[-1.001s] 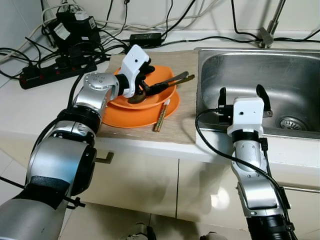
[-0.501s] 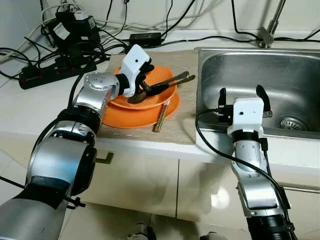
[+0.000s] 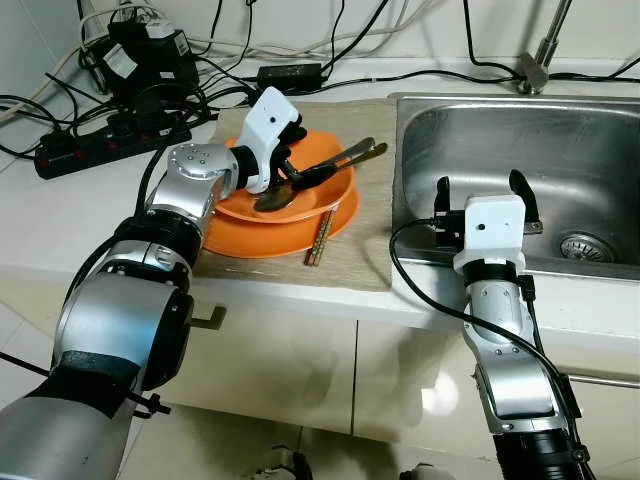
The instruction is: Kitchen organization
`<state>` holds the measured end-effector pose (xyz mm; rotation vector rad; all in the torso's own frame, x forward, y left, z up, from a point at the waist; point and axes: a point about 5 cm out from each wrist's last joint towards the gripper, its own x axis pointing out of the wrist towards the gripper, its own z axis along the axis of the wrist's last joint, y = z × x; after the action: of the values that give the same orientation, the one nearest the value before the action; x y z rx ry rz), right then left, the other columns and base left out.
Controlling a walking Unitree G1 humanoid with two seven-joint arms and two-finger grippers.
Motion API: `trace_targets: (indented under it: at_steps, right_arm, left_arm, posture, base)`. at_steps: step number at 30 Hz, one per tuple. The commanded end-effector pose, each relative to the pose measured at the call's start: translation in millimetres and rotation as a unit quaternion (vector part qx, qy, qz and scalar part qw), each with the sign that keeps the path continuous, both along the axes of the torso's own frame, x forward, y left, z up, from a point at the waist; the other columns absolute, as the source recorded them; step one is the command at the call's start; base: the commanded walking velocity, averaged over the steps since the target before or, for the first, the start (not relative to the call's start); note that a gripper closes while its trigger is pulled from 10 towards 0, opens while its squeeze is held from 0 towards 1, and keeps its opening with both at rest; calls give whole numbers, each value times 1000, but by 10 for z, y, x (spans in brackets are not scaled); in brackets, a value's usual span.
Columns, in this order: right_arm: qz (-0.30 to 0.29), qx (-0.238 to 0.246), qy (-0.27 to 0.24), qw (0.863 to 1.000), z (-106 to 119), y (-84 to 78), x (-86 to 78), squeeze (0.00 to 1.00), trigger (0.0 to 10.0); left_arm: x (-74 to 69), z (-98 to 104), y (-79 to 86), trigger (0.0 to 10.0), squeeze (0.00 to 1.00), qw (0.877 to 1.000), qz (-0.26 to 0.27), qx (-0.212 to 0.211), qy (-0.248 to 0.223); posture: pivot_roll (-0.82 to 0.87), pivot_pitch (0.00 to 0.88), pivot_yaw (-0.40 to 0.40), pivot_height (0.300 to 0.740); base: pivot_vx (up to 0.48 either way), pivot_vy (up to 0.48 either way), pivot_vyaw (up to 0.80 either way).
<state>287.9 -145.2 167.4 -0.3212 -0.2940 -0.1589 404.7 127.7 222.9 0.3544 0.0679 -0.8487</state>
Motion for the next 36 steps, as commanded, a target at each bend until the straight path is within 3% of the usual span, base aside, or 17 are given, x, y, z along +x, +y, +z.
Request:
trace_targets:
  at_steps: [1, 28, 35, 36]
  right_arm:
    - [5, -4, -6, 1000, 42, 20, -20, 0, 10000]
    - [20, -15, -11, 1000, 78, 33, 23, 0, 10000]
    - [22, -16, -11, 1000, 74, 42, 25, 0, 10000]
    - [22, -16, -10, 1000, 73, 43, 24, 0, 10000]
  left_arm:
    - [0, -54, 80, 0, 0, 1000, 12, 10, 17]
    - [-13, -33, 240, 0, 0, 999, 18, -28, 34]
    - [-6, 30, 264, 0, 0, 999, 17, -21, 27]
    - [2, 60, 277, 10000, 0, 999, 23, -21, 20]
  posture:
    - [-114, 38, 101, 707]
    - [-103, 14, 69, 707]
    - [-100, 14, 68, 707]
    - [-99, 14, 69, 707]
  base:
    - [0, 0, 0]
    - [0, 0, 0]
    - [0, 0, 0]
    - [0, 0, 0]
